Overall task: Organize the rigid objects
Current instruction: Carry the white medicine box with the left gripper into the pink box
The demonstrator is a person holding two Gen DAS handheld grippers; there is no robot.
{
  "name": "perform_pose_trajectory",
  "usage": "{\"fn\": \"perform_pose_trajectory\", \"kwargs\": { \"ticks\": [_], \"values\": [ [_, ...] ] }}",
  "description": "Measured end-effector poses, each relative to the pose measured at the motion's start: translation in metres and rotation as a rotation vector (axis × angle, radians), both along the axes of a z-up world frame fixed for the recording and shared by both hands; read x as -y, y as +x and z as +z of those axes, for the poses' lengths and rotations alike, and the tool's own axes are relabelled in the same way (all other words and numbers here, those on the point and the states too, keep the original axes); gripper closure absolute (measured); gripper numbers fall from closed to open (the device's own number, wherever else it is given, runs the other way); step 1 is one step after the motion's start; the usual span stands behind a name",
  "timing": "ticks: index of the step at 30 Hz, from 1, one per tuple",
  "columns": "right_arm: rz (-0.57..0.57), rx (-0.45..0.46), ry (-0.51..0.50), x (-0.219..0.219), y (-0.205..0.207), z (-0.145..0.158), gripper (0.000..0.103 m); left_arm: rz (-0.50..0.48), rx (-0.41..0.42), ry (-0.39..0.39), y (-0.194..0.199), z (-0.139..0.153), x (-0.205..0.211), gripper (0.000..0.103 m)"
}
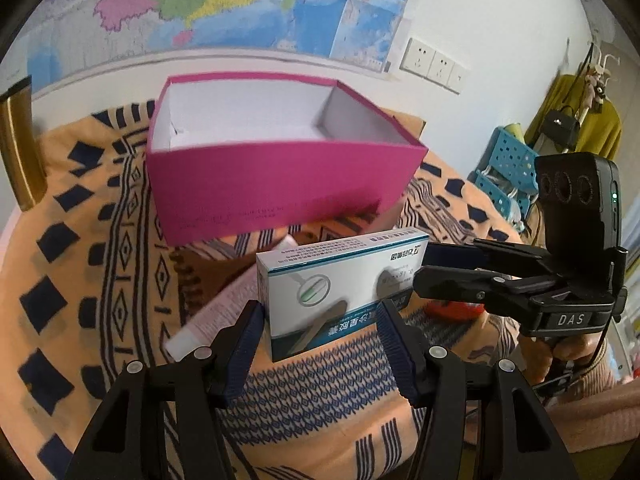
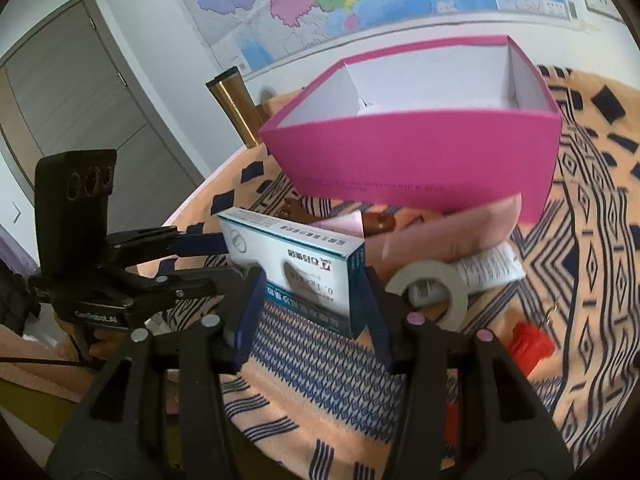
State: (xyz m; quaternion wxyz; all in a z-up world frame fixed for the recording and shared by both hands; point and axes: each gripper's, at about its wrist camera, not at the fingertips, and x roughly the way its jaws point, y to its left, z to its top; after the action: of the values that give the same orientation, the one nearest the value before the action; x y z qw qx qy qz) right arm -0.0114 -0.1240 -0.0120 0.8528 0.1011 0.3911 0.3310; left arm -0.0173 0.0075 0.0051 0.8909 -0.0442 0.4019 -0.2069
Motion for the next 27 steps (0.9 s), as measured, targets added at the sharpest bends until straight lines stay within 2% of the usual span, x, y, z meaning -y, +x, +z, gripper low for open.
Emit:
{"fn": "perform_pose_trajectory", "kwargs": {
  "ticks": [8, 14, 27],
  "values": [
    [0.010, 0.067, 0.006, -0.003, 0.016, 0.026, 0.052, 0.030, 0.083, 0.042, 0.011, 0.025, -0.001, 0.044],
    [0.005, 0.106, 0.006, -0.006, 0.030, 0.042, 0.052, 0.042, 0.134, 0.042, 0.025, 0.044, -0.006, 0.044],
    [0.007, 0.144, 0.022, -0.009, 0.057, 0.062, 0.052, 0.070, 0.143, 0.030, 0.043, 0.051, -0.012, 0.044]
  ]
}}
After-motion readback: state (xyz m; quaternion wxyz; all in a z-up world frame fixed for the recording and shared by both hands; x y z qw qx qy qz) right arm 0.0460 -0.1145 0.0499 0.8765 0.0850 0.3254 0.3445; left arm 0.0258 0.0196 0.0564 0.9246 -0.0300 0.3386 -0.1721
